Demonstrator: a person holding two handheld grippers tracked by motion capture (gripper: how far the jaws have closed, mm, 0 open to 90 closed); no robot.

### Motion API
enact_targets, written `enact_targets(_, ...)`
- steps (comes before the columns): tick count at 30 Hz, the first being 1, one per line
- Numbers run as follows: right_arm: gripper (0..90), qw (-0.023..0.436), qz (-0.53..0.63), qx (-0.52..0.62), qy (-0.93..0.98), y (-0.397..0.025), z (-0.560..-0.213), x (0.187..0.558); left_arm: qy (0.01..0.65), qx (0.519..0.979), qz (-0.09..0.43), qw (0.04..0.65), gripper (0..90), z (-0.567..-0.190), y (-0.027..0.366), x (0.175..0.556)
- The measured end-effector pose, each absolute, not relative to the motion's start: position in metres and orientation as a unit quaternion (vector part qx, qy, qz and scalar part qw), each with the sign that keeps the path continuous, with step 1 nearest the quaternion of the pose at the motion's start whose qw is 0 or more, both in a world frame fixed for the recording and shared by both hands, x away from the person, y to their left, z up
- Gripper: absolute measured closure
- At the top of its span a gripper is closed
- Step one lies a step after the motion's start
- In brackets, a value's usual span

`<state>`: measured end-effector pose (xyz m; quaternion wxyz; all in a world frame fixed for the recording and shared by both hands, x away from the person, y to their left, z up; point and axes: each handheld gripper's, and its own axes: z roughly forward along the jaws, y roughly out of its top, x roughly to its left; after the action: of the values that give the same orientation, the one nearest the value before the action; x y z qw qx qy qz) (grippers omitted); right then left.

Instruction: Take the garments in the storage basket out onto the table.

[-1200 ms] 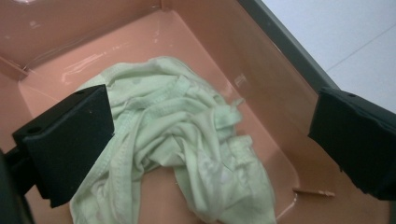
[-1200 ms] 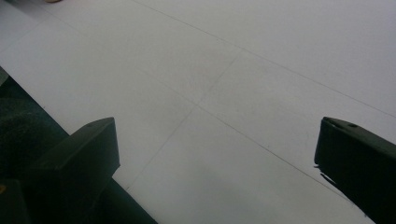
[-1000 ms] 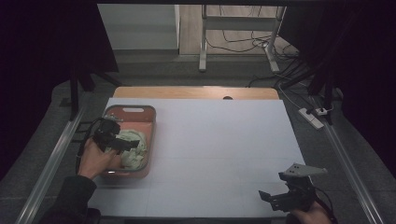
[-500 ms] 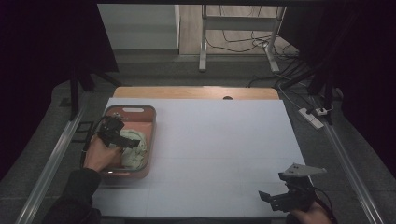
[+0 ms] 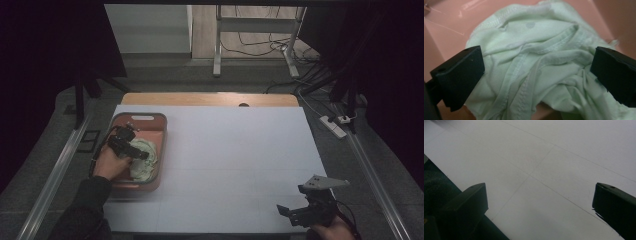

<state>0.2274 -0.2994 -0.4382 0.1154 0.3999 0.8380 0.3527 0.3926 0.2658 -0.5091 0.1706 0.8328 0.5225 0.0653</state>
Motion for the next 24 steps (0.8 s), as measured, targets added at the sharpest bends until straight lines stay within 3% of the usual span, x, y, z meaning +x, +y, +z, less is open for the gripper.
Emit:
enact_targets(5,0.3,0.115,0.353,0.4,0.838,-0.299,-0.438,0.227,0.528,0.831,0.03,0.171,0.0,-0.518,0.266,0.397)
enact_targets(12,0.3,0.114,0.351,0.399,0.839,-0.299,-0.438,0.227,0.534,0.827,0.036,0.17,0.0,-0.519,0.264,0.395)
enact_targets(15,0.3,0.115,0.35,0.397,0.841,-0.299,-0.438,0.227,0.533,0.828,0.034,0.173,4.9,-0.517,0.263,0.393)
enact_targets(19,0.3,0.115,0.35,0.396,0.841,-0.299,-0.438,0.227,0.52,0.835,0.027,0.179,23.2,-0.511,0.259,0.39)
enact_targets(24,0.3,0.116,0.349,0.396,0.842,-0.298,-0.439,0.227,0.518,0.836,0.015,0.182,58.7,-0.507,0.254,0.389)
